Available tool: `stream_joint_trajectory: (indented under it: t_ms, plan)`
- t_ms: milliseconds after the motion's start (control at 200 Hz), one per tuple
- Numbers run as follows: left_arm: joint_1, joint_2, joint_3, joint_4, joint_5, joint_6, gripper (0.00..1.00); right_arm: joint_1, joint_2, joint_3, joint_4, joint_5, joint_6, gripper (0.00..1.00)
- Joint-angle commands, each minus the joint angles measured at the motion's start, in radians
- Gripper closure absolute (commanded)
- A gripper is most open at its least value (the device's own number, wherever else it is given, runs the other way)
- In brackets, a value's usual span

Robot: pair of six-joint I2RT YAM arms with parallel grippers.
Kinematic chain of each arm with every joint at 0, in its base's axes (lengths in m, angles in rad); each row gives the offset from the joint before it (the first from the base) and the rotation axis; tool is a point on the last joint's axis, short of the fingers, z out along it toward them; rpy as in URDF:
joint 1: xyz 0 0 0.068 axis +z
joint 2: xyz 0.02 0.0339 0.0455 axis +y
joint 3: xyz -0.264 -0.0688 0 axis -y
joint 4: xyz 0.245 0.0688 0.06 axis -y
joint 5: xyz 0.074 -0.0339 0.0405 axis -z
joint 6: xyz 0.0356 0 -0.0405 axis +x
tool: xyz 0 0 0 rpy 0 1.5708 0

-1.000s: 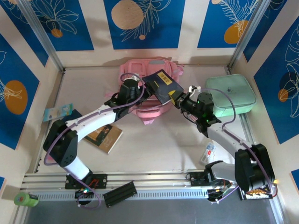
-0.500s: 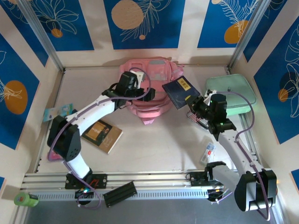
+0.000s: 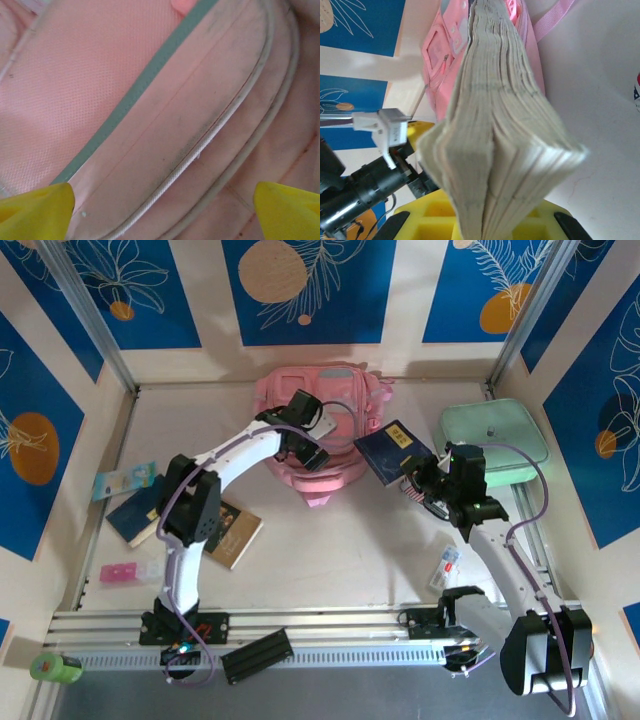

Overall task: Pack the student bag
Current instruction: Open the student bag at the top-center of the table.

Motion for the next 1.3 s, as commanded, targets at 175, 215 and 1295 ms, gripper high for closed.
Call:
stream_joint_trajectory:
  t_ms: [175, 215, 1295]
  plan:
    - [-0.016, 0.166, 0.206, -0.124, -0.132, 0.111, 0.22, -0.012, -0.035, 0.012, 0.027, -0.010, -0.005, 0.96]
    - [-0.016, 0.176, 0.223, -0.125, -0.143, 0.108, 0.24, -0.014, -0.042, 0.010, 0.030, -0.011, -0.004, 0.96]
    - [-0.048, 0.285, 0.425, -0.300, -0.145, 0.263, 0.75, -0.049, -0.073, -0.022, 0.011, -0.037, 0.010, 0.95]
